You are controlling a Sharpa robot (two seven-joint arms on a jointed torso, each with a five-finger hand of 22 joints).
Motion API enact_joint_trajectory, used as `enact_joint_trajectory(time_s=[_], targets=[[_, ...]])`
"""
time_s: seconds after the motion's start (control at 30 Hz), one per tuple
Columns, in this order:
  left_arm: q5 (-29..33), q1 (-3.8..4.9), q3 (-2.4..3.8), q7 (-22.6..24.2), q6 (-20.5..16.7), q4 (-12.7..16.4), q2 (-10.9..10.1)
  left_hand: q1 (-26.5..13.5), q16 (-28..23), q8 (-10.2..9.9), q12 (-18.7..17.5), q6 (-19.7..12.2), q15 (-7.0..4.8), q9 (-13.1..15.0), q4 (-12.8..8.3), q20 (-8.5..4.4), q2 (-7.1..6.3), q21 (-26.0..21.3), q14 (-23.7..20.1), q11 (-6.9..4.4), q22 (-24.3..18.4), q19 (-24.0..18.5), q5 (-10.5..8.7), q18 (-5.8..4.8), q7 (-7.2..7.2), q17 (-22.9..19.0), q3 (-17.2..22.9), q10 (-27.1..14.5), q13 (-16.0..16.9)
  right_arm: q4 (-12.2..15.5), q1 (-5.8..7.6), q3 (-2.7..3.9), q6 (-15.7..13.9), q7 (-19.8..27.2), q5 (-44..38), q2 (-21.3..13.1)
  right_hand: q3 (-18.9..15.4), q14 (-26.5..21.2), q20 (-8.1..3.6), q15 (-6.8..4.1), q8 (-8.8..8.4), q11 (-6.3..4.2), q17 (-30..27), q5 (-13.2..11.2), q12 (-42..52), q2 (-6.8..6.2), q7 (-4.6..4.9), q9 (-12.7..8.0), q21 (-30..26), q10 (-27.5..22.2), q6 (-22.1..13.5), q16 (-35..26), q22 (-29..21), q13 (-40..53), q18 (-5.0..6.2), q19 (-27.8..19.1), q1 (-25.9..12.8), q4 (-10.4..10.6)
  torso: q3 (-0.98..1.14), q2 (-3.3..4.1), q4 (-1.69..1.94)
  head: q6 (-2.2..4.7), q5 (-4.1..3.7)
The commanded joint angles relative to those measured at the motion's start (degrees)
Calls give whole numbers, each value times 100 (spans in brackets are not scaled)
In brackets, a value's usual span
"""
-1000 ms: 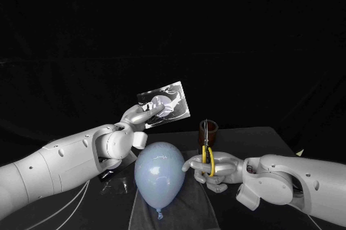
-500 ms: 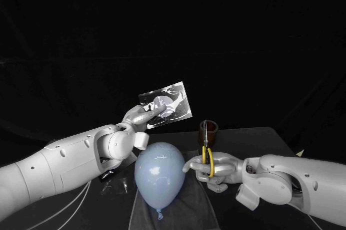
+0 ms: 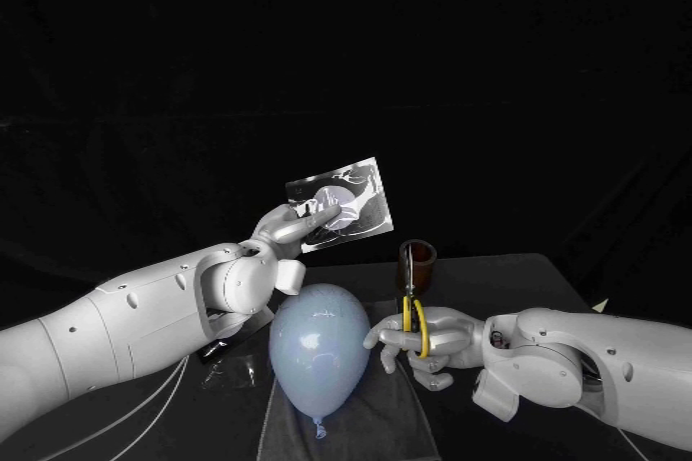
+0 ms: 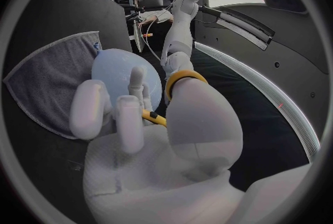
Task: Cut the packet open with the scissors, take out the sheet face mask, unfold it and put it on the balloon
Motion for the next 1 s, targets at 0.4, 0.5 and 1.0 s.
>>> enact_joint_trajectory(time_s=[0.4,0.5,1.0], targets=[[-464,181,10,-746,-57,115,26,-13,-45,23,-32,31,-2,112,-39,-3,48,15,40,7,4,14,20,76,21,15,94,47,1,-50,15,6,254,-174,-162,29,23,140,150,145,186,140,291,-8,-387,-70,139,-110,90,-163,-2680,-220,271,-414,12,52,-33,-1,5,0,3,-15,-7],[-546,213,9,-896,-52,128,36,-26,-46,25,-30,34,-2,115,-57,-3,43,14,45,7,4,9,20,75,23,19,115,51,1,-67,18,6,259,-188,-166,37,23,139,152,147,198,141,289,-8,-391,-70,139,-106,90,-165,-2680,-222,271,-418,12,52,-34,-1,2,0,4,-29,-16],[-662,267,9,-1193,47,175,90,-45,-48,27,-29,38,-3,118,-77,-3,35,15,50,7,5,6,20,75,25,23,138,56,2,-134,37,6,259,-246,-170,48,42,117,167,159,331,153,235,-9,-421,-20,167,-74,170,-164,-2659,-255,322,-472,-3,85,-46,-3,10,2,-2,-88,-75]])
